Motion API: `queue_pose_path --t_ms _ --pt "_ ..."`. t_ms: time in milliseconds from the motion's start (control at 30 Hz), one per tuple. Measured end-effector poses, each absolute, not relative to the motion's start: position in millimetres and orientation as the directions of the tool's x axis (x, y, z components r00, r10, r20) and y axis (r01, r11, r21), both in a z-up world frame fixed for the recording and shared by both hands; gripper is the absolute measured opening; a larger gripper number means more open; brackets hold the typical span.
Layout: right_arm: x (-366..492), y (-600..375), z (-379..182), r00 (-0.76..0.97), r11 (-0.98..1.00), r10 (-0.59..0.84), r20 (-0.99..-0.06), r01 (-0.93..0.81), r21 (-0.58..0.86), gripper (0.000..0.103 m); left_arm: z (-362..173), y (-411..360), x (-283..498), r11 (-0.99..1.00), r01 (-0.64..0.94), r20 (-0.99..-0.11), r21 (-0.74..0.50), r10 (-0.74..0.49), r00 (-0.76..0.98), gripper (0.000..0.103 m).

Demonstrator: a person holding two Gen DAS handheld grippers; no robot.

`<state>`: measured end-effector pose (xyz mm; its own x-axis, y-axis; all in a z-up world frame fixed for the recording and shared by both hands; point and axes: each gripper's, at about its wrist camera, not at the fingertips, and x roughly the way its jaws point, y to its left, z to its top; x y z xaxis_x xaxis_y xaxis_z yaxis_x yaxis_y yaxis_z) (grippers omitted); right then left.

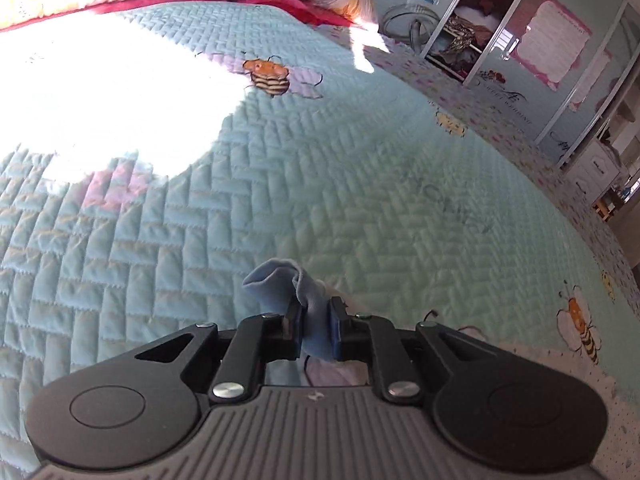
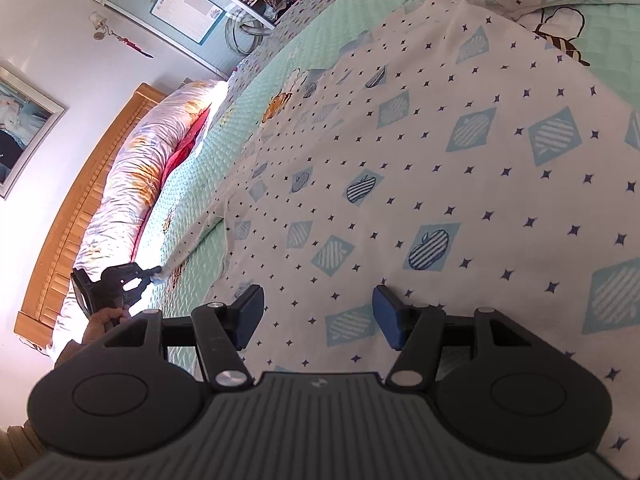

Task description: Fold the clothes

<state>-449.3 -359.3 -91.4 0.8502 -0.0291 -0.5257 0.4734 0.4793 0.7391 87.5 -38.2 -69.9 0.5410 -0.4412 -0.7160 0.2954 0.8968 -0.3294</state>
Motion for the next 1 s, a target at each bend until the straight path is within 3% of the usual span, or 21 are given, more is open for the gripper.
queue_pose_path --t_ms 133,200,267,433,533,667,733,767,800,900,1000 --pt "-450 -361 -92 0.853 0.481 -0.022 -0.522 0.467 0.742 0.061 -67 -13 75 0.883 0.234 -0.720 -0.408 -0.468 0.512 0.026" --pt "-450 -362 -92 0.854 0.479 -0.019 -0.520 0.464 0.745 0.061 -60 -1 71 0.892 0.166 -0.714 -0.422 -0.439 0.545 0.043" --pt "-451 -362 -93 0.857 0.478 -0.021 -0.515 0.461 0.748 0.061 -53 11 68 0.897 0.096 -0.707 -0.432 -0.403 0.582 0.052" --pt "-451 -361 -93 0.857 0.481 -0.024 -0.514 0.461 0.746 0.061 -52 12 85 0.827 0.147 -0.636 -0.543 -0.520 0.570 0.055" --pt "-450 -362 -93 0.856 0.476 -0.024 -0.516 0.464 0.747 0.061 -60 2 102 0.844 0.107 -0.678 -0.525 -0.491 0.547 0.056" --pt "-448 -364 -92 0.854 0.477 -0.027 -0.519 0.468 0.744 0.061 -67 -5 118 0.810 0.115 -0.688 -0.574 -0.554 0.469 0.056" --pt "-447 -364 -92 0.853 0.479 -0.030 -0.521 0.469 0.742 0.061 -68 -11 124 0.792 0.143 -0.694 -0.593 -0.593 0.407 0.052" --pt "-447 -364 -92 0.853 0.480 -0.031 -0.521 0.470 0.741 0.061 -66 -16 125 0.804 0.170 -0.710 -0.570 -0.586 0.392 0.032" --pt "-447 -364 -92 0.852 0.480 -0.032 -0.522 0.471 0.740 0.061 -64 -23 125 0.811 0.209 -0.720 -0.546 -0.582 0.377 0.021" --pt "-445 -364 -92 0.851 0.481 -0.034 -0.524 0.473 0.738 0.061 -45 -43 112 0.820 0.361 -0.702 -0.445 -0.569 0.429 0.018" --pt "-445 -363 -93 0.851 0.480 -0.034 -0.524 0.473 0.738 0.061 -11 -57 84 0.771 0.535 -0.578 -0.345 -0.624 0.527 0.017"
